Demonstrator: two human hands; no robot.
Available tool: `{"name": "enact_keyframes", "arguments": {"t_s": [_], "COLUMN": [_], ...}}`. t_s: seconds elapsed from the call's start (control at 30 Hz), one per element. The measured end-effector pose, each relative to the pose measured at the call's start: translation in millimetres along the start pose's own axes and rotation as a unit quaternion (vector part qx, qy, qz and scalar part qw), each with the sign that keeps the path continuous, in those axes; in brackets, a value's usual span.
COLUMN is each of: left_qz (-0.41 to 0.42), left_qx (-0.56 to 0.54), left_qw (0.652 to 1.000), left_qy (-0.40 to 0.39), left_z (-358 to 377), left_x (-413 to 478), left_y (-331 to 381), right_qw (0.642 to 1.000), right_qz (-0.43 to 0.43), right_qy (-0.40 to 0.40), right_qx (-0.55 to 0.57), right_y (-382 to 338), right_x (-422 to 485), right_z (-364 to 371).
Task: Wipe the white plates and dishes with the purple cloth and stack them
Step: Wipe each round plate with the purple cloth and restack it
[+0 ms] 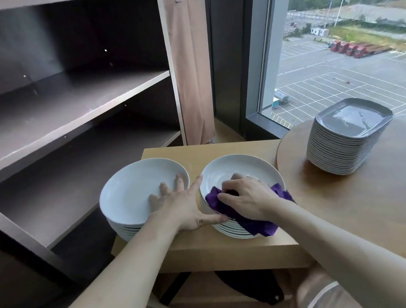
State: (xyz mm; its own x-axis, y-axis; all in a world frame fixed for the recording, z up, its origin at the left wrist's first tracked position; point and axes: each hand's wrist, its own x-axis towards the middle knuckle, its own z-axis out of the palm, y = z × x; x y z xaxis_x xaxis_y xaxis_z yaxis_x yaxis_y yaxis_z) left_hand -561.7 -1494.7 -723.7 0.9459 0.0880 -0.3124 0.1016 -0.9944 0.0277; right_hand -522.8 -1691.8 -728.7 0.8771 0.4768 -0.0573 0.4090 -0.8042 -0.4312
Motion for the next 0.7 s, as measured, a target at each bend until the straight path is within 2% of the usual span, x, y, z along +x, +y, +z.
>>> {"name": "enact_keyframes", "arguments": {"t_s": [0.13, 0.3, 0.47, 0.6, 0.7], "left_qz": [0.002, -0.003, -0.004, -0.003, -0.007], "left_qx": [-0.013, -0.023, -0.008, 0.002, 0.015], "left_qw": [1.000, 0.999, 0.999, 0.999, 0.999], "left_qy": [0.011, 0.028, 0.036, 0.035, 0.027], "left_z": [6, 12, 15, 15, 11], "left_x": [4, 8, 9, 8, 5], "left_y": [-3, -3, -3, -4, -2], "right_qw": [0.997, 0.982, 0.975, 0.960, 0.950], "right_qz": [-0.009, -0.032, -0.037, 0.038, 0.077], "right_qy": [0.081, 0.175, 0.189, 0.209, 0.164], "right_qx": [0.016, -0.064, -0.112, -0.182, -0.255], "right_y": [-7, -3, 7, 8, 8], "right_x": [14, 34, 51, 63, 67], "right_z": [17, 29, 29, 19, 9]}}
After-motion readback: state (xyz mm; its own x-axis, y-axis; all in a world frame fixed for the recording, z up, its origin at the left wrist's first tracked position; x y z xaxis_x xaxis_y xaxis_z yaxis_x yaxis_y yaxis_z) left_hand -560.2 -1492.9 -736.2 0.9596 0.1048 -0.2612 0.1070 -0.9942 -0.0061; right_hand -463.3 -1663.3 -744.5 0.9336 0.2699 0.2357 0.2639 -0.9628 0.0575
